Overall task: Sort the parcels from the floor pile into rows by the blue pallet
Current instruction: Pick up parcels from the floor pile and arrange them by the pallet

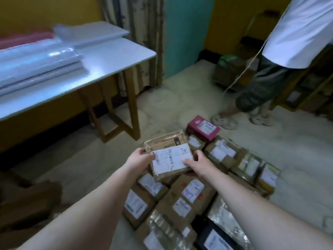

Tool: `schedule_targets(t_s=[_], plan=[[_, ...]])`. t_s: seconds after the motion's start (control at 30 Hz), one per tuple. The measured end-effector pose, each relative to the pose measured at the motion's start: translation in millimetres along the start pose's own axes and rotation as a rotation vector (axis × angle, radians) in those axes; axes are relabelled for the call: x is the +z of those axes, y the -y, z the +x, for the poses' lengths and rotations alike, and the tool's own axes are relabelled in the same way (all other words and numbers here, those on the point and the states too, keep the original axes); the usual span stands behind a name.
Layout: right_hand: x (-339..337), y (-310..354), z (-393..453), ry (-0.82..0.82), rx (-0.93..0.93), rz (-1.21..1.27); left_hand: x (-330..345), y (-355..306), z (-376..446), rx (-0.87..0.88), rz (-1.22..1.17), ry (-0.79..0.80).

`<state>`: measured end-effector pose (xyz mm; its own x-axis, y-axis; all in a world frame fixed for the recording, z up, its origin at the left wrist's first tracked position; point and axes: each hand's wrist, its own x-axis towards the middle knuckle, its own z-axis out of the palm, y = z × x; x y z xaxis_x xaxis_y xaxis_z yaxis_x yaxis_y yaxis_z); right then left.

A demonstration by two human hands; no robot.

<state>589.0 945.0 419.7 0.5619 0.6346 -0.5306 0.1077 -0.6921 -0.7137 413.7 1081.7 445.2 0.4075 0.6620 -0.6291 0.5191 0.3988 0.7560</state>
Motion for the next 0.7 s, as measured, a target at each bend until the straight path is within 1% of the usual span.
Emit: schedule_targets(t_s=[0.1,0.2,0.33,0.43,0.53,0.6,0.7], plan=[[-49,-44,1,-0.052,0.061,0.081,72,-10,5,-0.038,0.019,0.08],[-89,-84,9,-0.133,0.063,0.12,132,-16,15,-0.109,0.012,0.127],[-113,-131,21,-0.122,0.125,0.158,189,-2,35,-0.152,0.055,0.127],[-110,-169,30,-0.12,0.17,0.181,215,17,49,-0.167,0.108,0.165],[-88,-200,42,-0.076,0.208,0.203,223,36,70,-0.222,0.126,0.219],[-68,-216,50,-0.069,0.223,0.222,225,50,89,-0.244,0.16,0.211],[-39,-238,67,-0.085,0.234,0.213,225,73,117,-0.229,0.28,0.156]])
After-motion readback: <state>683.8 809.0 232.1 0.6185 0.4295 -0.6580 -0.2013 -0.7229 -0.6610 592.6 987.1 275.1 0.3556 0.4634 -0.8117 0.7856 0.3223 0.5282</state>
